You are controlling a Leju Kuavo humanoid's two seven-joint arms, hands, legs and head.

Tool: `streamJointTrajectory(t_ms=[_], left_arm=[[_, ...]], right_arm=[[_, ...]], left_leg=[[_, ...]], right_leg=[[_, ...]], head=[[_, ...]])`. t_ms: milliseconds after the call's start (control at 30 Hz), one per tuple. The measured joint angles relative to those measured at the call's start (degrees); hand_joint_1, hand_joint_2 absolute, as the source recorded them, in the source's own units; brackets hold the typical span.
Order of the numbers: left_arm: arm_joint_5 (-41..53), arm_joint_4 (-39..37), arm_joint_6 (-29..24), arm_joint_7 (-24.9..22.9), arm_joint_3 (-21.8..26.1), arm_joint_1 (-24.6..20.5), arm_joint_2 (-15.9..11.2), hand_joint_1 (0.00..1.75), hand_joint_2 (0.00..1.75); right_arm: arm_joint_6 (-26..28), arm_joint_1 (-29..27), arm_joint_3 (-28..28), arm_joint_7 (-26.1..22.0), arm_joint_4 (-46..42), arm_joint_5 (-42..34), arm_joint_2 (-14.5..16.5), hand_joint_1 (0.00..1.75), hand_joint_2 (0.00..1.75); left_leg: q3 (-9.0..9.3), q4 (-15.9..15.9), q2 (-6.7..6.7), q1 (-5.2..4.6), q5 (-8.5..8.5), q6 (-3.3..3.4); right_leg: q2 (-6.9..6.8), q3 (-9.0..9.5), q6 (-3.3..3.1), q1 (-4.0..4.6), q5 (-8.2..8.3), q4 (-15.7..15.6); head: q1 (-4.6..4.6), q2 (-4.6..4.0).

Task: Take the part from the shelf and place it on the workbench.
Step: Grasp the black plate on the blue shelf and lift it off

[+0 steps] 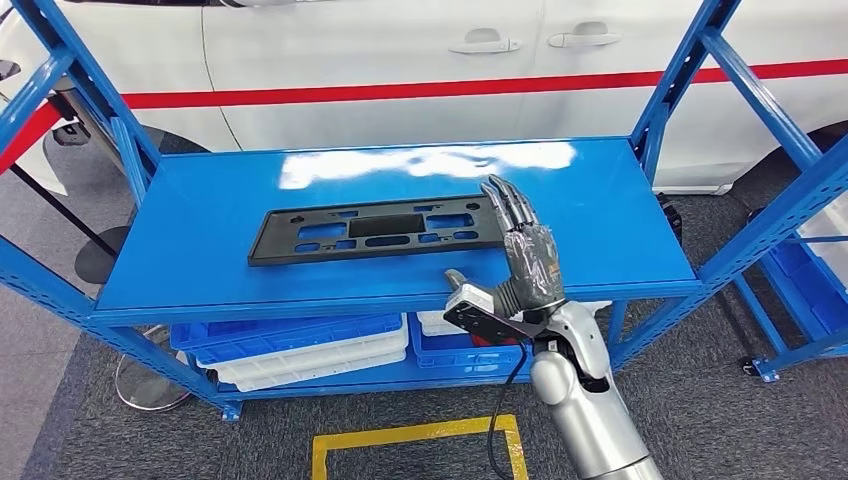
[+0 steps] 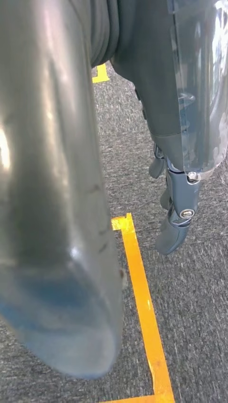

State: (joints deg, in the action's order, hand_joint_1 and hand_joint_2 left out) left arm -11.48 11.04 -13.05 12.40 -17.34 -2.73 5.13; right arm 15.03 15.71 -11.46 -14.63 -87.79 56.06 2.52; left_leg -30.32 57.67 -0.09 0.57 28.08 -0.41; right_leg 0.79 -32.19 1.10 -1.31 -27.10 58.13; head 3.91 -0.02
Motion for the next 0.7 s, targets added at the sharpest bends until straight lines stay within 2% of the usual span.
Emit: streamJointTrajectory(t_ms=[167, 300, 433, 567, 700], left_arm=[[-0.3, 0.0, 0.0, 0.1, 0.0, 0.0, 0.0, 0.00, 0.00], [-0.3, 0.0, 0.0, 0.0, 0.0, -0.1, -0.1, 0.00, 0.00], [-0.3, 0.0, 0.0, -0.2, 0.0, -0.2, -0.1, 0.00, 0.00], [-0.3, 0.0, 0.0, -0.4, 0.0, -0.2, -0.2, 0.00, 0.00], [-0.2, 0.0, 0.1, -0.4, 0.0, -0.3, -0.3, 0.00, 0.00]], right_arm=[[-0.5, -0.1, 0.2, -0.4, 0.2, 1.6, -0.2, 0.00, 0.00], [-0.9, -0.1, 0.1, -0.4, 0.6, 2.5, -0.2, 0.00, 1.75], [-2.0, -0.1, -0.4, 0.0, 1.1, 3.6, -0.2, 0.00, 1.75], [-2.2, -0.1, -1.0, 1.1, 1.7, 5.2, -0.2, 0.00, 0.00], [-1.6, -0.1, -1.1, 1.6, 1.9, 6.0, -0.2, 0.00, 0.00]], left_leg=[[0.01, 0.0, 0.00, 0.01, -0.01, 0.01], [-0.01, 0.0, -0.01, 0.00, -0.01, 0.02], [-0.11, 0.2, -0.01, -0.03, 0.05, 0.10], [-0.31, 0.6, -0.01, -0.07, 0.19, 0.37], [-0.46, 0.7, -0.01, -0.26, 0.14, 1.13]], right_leg=[[-0.01, 0.00, 0.00, 0.01, 0.00, 0.0], [-0.01, 0.00, 0.00, 0.00, 0.00, 0.0], [-0.02, 0.00, 0.06, -0.22, 0.04, 0.0], [-0.02, -0.01, 0.34, -0.31, 0.09, 0.0], [0.00, 0.08, 1.05, -0.43, 0.32, -0.3]], head=[[0.00, 0.00], [0.00, 0.00], [0.00, 0.00], [0.00, 0.00], [0.00, 0.00]])
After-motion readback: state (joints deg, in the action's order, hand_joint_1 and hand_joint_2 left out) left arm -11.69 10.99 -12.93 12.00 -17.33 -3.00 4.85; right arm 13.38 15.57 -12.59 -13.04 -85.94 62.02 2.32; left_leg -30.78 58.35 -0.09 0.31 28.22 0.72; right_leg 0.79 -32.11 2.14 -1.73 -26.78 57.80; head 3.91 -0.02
